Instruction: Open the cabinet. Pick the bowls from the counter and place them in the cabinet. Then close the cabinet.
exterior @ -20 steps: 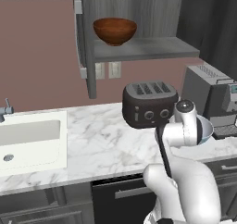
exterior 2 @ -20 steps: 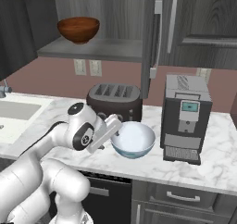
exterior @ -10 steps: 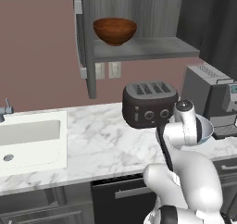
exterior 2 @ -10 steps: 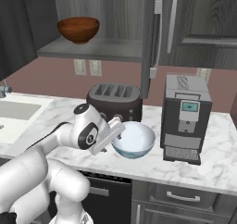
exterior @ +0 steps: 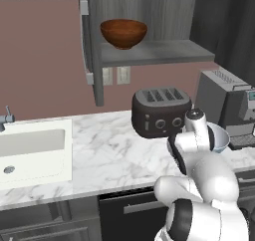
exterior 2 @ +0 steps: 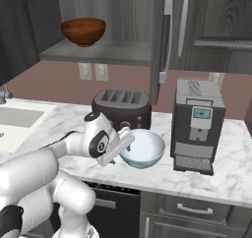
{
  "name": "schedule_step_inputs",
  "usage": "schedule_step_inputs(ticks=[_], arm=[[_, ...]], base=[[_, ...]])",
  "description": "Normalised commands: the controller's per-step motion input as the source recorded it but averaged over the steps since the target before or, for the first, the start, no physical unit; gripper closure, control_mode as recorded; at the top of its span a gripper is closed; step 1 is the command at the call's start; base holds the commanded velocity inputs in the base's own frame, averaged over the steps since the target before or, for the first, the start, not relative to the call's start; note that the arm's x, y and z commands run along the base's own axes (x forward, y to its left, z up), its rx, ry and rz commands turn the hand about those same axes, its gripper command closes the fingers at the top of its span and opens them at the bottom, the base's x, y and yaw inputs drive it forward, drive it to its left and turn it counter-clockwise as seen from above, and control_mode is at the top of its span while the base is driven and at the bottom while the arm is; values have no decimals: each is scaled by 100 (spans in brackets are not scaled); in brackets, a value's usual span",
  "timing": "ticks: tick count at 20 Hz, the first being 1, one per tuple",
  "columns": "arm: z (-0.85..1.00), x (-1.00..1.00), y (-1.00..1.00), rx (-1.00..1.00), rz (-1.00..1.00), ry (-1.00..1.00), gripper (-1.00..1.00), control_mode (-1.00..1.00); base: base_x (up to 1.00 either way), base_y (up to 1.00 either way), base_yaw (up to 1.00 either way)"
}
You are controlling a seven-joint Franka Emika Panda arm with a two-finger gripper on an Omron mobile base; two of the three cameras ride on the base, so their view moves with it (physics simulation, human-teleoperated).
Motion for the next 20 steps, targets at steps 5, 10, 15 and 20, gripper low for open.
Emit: schedule_step_inputs(ticks=[5,10,15,20], arm=[[-26,20,-2,0,0,0,-100,-100],[-22,9,-2,0,0,0,-100,-100],[-28,7,0,0,0,0,100,-100],[-24,0,-5,0,0,0,100,-100]], base=[[0,0,0],[0,0,0],[0,0,0],[0,0,0]])
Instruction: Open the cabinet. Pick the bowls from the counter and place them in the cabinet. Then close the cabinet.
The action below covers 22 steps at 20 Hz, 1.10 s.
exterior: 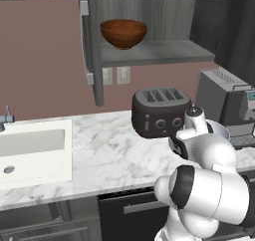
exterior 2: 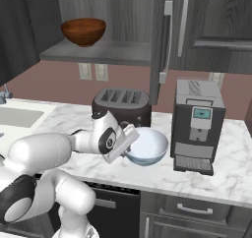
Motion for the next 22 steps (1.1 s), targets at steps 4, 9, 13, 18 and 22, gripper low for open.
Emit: schedule_step_inputs(ticks=[4,9,13,18,22], arm=[[-23,-1,-14,0,0,0,100,-100],[-1,-24,2,0,0,4,100,-100],[0,-42,4,0,0,-9,100,-100],[17,-37,41,-1,3,-16,100,-100],[55,-17,48,0,6,-5,100,-100]], base=[[0,0,0],[0,0,0],[0,0,0],[0,0,0],[0,0,0]])
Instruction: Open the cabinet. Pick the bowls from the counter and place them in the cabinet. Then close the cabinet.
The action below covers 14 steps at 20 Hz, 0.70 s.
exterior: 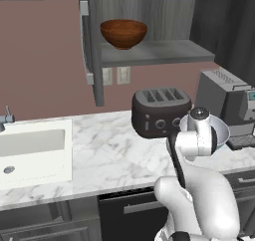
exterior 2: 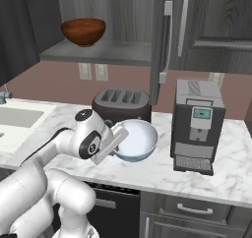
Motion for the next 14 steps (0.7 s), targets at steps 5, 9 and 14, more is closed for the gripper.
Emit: schedule_step_inputs(ticks=[5,9,14], arm=[[62,-5,60,-1,14,0,100,-100],[59,-6,52,-2,17,0,100,-100],[50,-28,43,-3,12,0,100,-100]], base=[[0,0,0],[0,0,0],[0,0,0]])
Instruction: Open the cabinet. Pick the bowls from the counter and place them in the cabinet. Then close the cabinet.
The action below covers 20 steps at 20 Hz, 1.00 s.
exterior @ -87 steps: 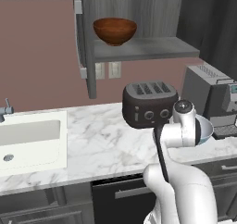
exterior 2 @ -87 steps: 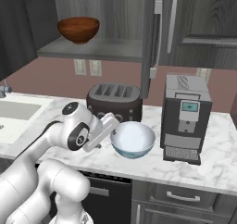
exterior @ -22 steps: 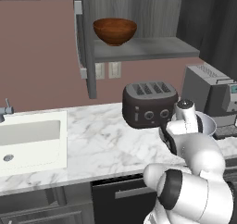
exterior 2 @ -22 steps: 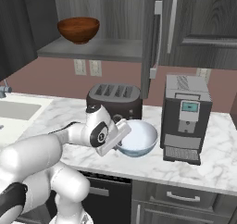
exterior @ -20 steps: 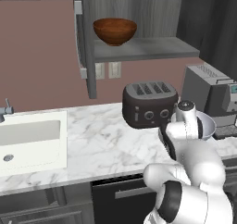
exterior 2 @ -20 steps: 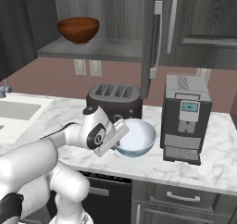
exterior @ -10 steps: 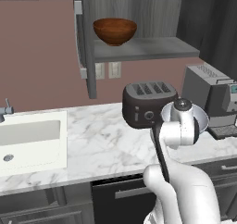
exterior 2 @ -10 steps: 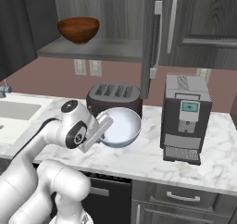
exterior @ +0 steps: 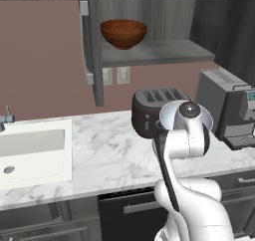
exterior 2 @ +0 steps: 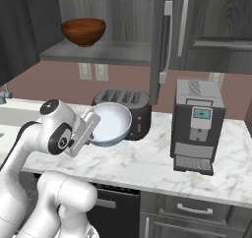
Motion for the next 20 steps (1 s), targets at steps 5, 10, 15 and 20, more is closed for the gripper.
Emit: schedule_step_inputs(ticks=[5,10,15,20], arm=[[64,-20,35,-5,11,-2,100,-100],[66,-29,0,0,0,-2,100,-100],[60,-38,0,0,3,-2,100,-100],[53,-46,-8,3,2,-2,100,-100]], base=[[0,0,0],[0,0,0],[0,0,0],[0,0,0]])
